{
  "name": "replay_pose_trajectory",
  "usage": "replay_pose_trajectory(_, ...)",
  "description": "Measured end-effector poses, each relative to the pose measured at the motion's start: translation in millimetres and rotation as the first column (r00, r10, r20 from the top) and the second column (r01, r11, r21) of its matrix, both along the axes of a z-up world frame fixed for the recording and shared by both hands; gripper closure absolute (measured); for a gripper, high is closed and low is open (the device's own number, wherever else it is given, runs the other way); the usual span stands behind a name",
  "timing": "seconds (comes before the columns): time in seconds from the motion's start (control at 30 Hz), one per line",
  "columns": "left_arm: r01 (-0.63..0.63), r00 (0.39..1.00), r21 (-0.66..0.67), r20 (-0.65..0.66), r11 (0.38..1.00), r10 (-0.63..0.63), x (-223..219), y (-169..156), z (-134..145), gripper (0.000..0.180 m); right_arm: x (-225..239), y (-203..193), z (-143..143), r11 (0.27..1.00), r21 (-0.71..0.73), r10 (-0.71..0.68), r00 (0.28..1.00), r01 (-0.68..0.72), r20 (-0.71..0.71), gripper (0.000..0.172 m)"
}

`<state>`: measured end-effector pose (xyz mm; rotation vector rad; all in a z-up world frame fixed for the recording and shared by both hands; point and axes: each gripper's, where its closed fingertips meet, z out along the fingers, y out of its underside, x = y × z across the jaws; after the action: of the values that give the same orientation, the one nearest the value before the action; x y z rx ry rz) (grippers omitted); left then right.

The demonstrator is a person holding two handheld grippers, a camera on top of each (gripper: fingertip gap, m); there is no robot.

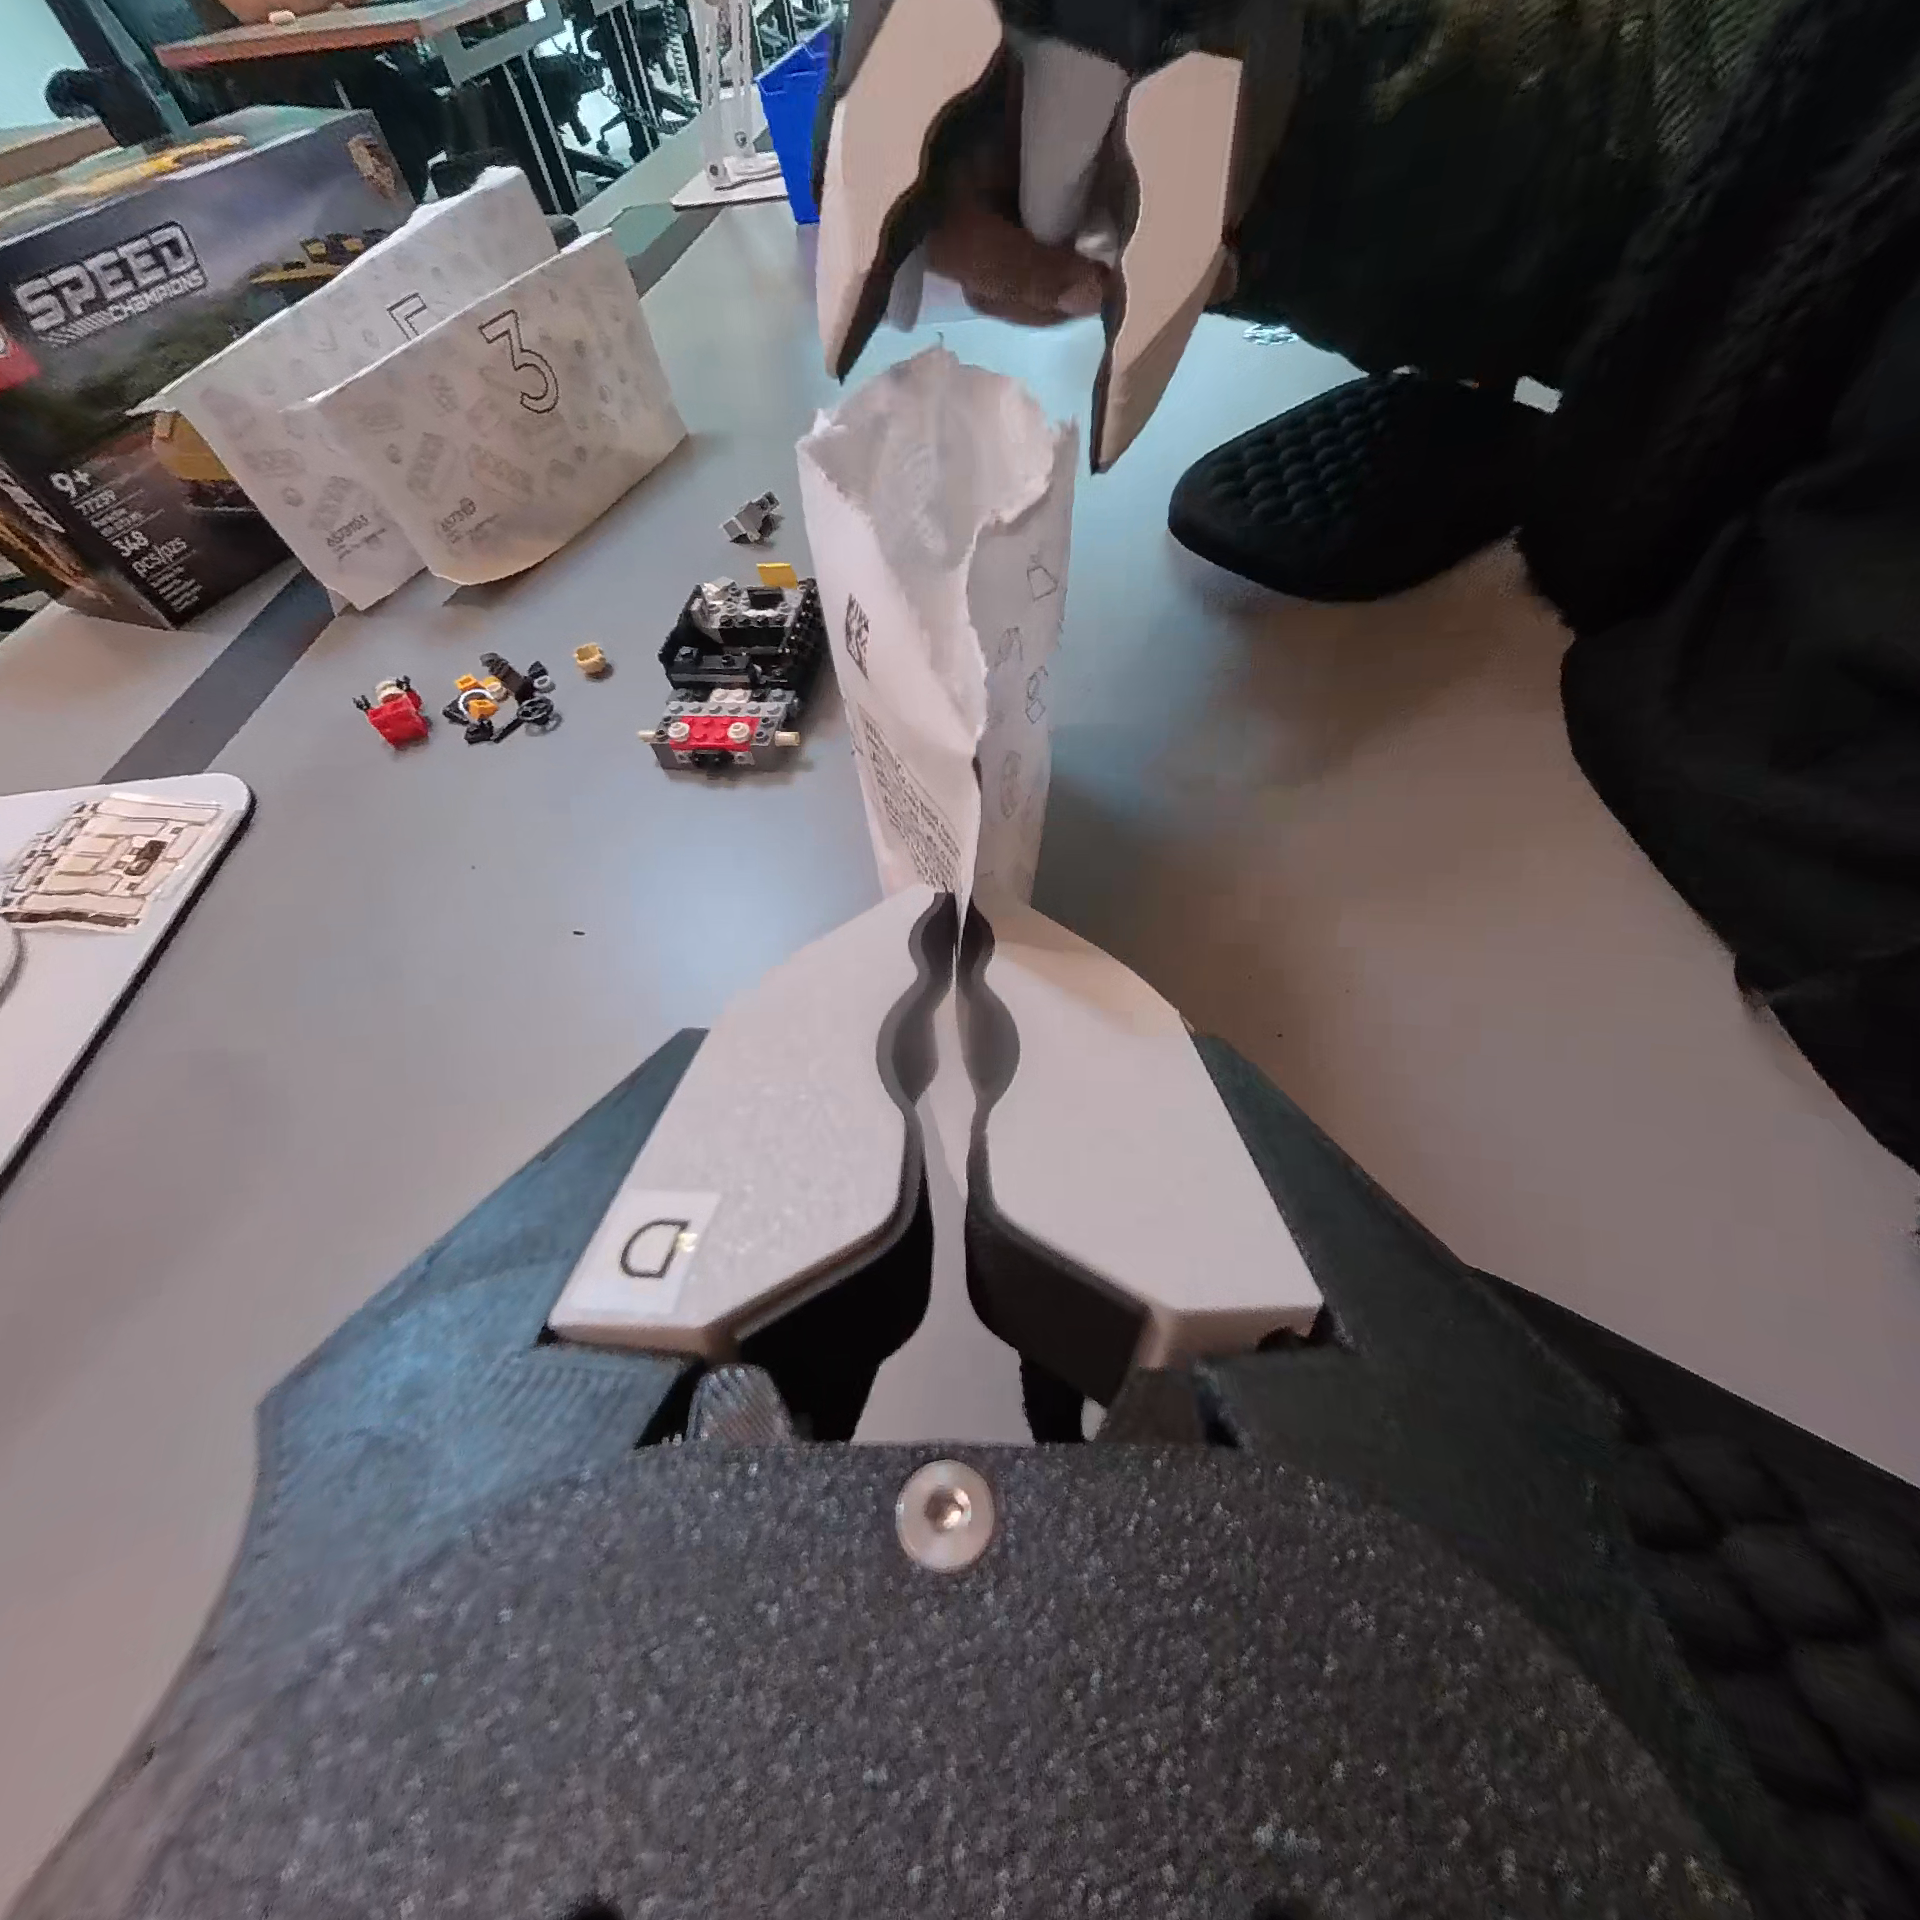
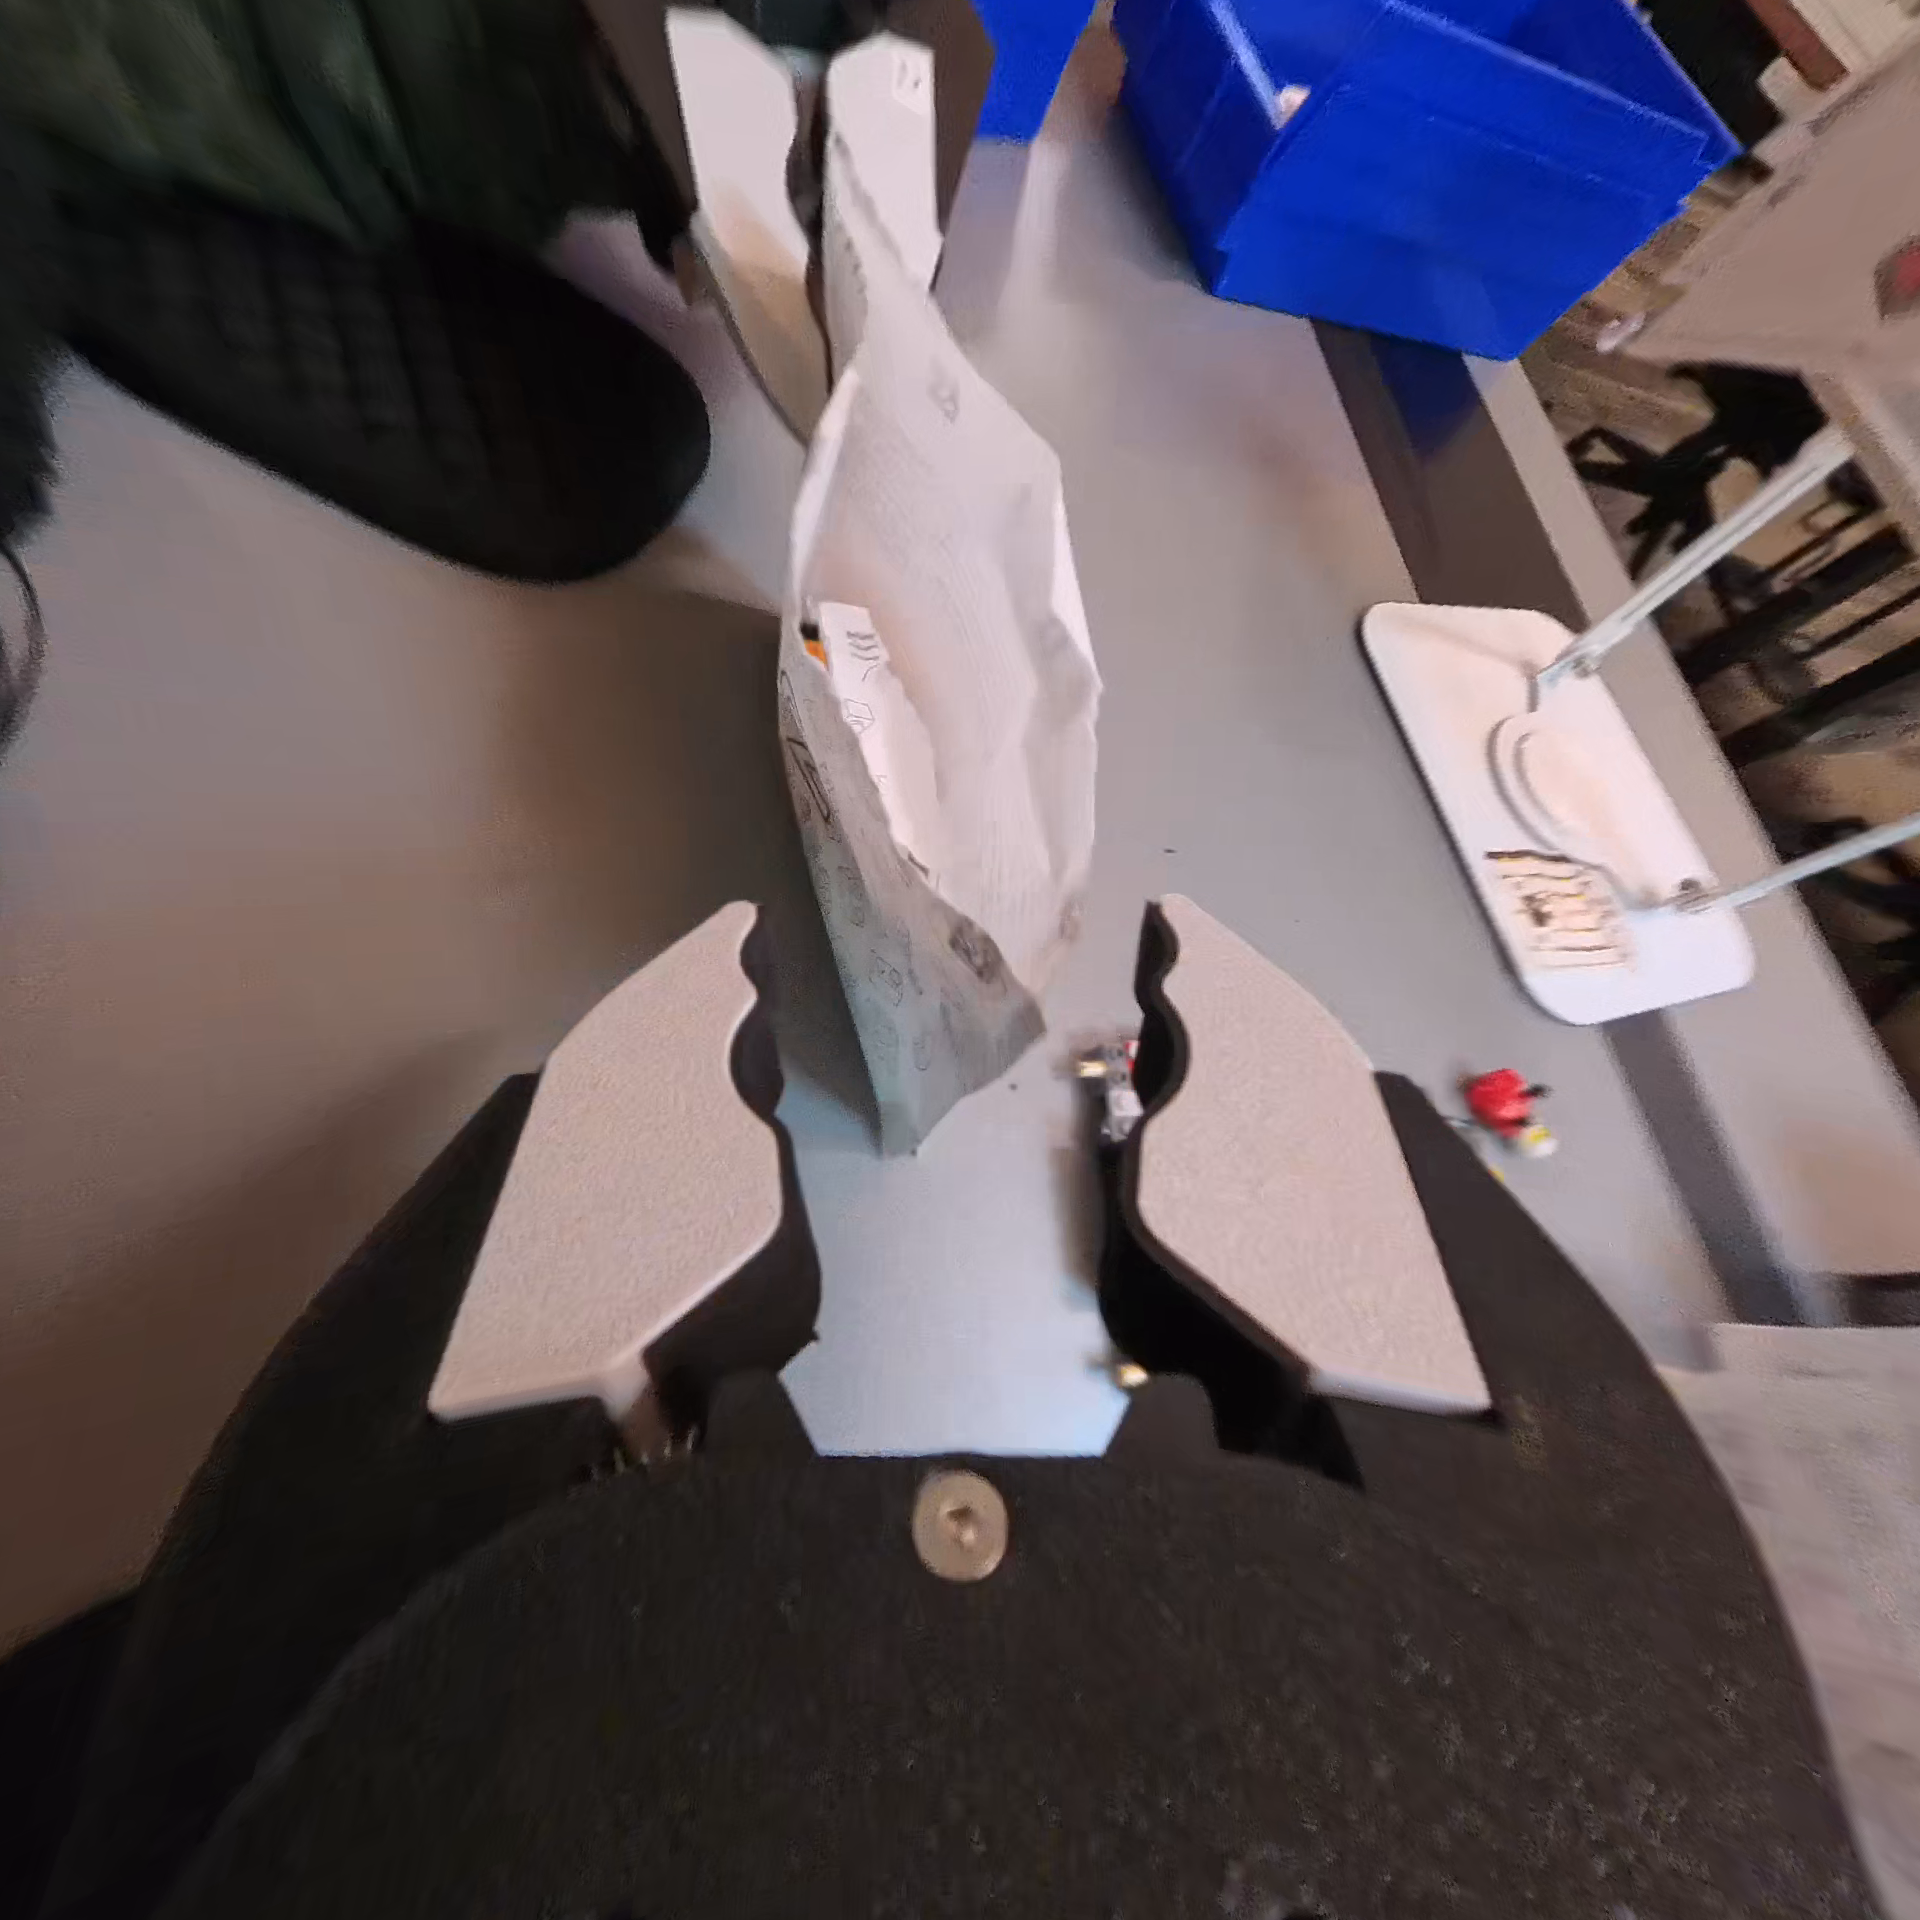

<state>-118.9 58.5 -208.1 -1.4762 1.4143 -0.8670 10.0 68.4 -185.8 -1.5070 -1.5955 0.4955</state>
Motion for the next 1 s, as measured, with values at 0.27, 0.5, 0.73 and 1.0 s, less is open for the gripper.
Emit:
replay_pose_trajectory(0.27, 0.006, 1.000, -0.039, 0.031, 0.999, -0.005, -3.7, 0.7, 0.4, 0.180, -9.4, -1.0, -13.2, 0.976, -0.162, 0.098, 0.959, -0.145, -0.265, 0.172)
replay_pose_trajectory(0.5, 0.005, 1.000, 0.006, 0.010, 1.000, -0.005, -1.3, 1.6, -0.4, 0.179, -1.1, -1.4, -15.6, 0.979, -0.111, 0.133, 0.953, -0.169, -0.273, 0.172)
replay_pose_trajectory(0.73, -0.066, 0.998, -0.005, 0.010, 0.998, 0.066, -3.9, 9.0, 0.2, 0.159, -3.4, 5.1, -13.4, 0.995, 0.031, 0.097, 0.969, -0.092, -0.228, 0.172)
replay_pose_trajectory(1.0, -0.054, 0.998, 0.021, 0.036, 0.998, 0.053, 18.7, 4.0, 20.7, 0.180, -6.8, 8.7, -9.0, 0.996, 0.042, 0.085, 0.972, -0.077, -0.221, 0.172)
